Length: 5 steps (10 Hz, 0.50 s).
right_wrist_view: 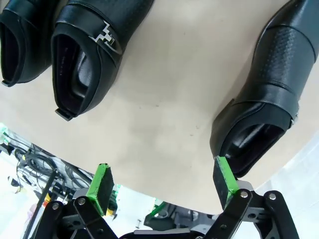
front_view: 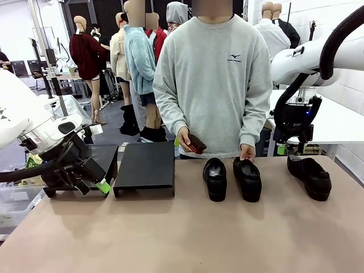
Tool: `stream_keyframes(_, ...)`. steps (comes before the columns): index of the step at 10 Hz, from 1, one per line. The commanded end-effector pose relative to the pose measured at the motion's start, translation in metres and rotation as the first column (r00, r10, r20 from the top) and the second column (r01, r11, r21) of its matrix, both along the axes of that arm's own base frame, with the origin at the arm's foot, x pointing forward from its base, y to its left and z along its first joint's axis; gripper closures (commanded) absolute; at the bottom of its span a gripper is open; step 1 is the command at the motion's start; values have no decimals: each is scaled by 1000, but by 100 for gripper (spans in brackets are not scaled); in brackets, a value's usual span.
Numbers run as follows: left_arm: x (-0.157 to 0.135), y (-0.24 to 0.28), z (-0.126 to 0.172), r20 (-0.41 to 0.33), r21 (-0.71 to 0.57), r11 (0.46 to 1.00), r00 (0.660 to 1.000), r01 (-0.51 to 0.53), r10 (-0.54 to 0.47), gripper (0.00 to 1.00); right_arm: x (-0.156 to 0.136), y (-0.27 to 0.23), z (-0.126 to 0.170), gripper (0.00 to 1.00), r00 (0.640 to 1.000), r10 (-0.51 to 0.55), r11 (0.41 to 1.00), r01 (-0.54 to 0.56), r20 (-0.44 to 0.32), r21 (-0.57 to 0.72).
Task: Organize the shoes by placing them on the stand.
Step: Pick up one Shoe and place it in the middle of the table.
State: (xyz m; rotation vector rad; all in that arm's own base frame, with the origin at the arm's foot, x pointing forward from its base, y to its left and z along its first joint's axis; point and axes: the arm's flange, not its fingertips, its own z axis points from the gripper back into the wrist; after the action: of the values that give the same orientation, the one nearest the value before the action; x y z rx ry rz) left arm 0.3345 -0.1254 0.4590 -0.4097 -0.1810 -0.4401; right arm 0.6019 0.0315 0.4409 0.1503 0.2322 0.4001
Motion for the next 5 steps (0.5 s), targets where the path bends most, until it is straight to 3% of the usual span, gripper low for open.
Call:
stream_keyframes(1,-1,2,0,-10,-7,1000,1000,-6,6,0,0,1,-4,0,1000,0,1000,0,4,-4)
stream_keyframes(5,-1,2,0,-10,-7,1000,1000,-6,6,0,0,1,-4,0,1000,0,1000,0,4,-4)
